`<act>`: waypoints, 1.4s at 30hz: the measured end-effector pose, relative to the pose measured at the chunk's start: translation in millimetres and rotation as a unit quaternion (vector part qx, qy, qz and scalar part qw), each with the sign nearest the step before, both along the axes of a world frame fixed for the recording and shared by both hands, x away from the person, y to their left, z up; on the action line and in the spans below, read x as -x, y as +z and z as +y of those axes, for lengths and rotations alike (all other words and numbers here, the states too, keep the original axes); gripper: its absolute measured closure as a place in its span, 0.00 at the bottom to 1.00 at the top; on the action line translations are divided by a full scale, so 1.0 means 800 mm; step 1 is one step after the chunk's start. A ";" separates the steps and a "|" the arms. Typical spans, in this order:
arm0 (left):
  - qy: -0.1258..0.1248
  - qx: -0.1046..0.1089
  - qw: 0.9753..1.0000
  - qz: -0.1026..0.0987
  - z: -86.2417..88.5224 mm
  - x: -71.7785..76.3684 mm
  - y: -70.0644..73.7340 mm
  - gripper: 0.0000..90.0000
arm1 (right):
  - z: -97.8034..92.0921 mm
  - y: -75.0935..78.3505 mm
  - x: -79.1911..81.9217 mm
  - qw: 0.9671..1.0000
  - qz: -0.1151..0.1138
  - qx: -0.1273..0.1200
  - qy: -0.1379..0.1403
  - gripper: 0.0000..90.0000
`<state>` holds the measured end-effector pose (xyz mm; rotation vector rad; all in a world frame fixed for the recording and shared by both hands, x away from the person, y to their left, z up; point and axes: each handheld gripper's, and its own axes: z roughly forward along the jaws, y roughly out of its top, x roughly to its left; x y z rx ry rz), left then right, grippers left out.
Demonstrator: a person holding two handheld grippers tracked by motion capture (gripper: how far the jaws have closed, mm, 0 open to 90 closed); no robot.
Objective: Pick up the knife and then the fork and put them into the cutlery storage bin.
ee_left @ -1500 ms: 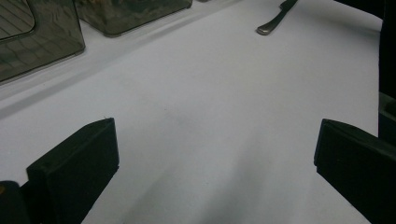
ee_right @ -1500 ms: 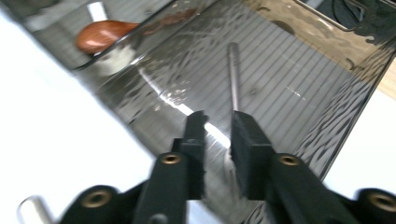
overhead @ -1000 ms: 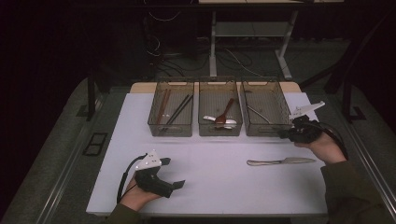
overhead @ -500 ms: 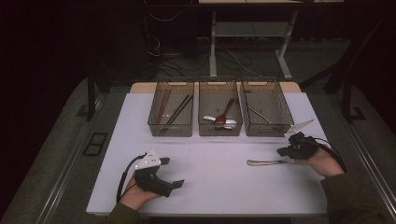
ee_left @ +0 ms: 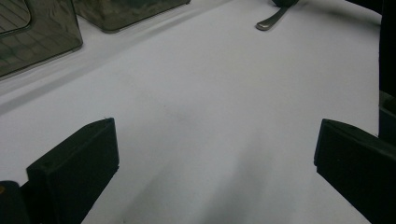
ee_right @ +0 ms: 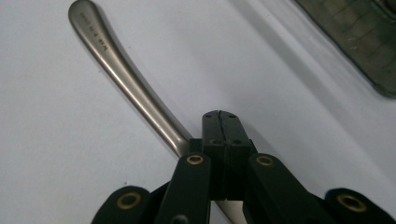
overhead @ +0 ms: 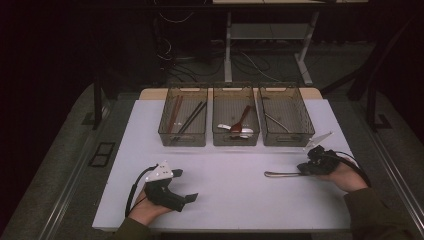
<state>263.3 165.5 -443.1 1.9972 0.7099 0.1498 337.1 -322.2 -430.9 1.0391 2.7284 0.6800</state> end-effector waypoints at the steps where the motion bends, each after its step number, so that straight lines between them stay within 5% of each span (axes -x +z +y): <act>1: 0.000 0.000 1.000 0.000 0.000 0.000 0.000 0.00 | 0.000 0.000 0.001 1.000 0.003 -0.001 0.001 1.00; 20: -0.005 0.001 1.000 0.001 -0.003 0.001 0.000 0.00 | 0.004 0.005 0.043 0.997 0.040 0.008 0.065 0.99; 27: -0.009 0.003 1.000 0.001 -0.003 0.001 0.000 0.00 | 0.024 0.025 0.040 0.996 0.038 0.014 0.074 0.82; 42: -0.011 0.005 1.000 -0.005 -0.005 -0.004 -0.002 0.00 | 0.069 0.013 0.025 0.983 0.076 0.117 0.119 0.83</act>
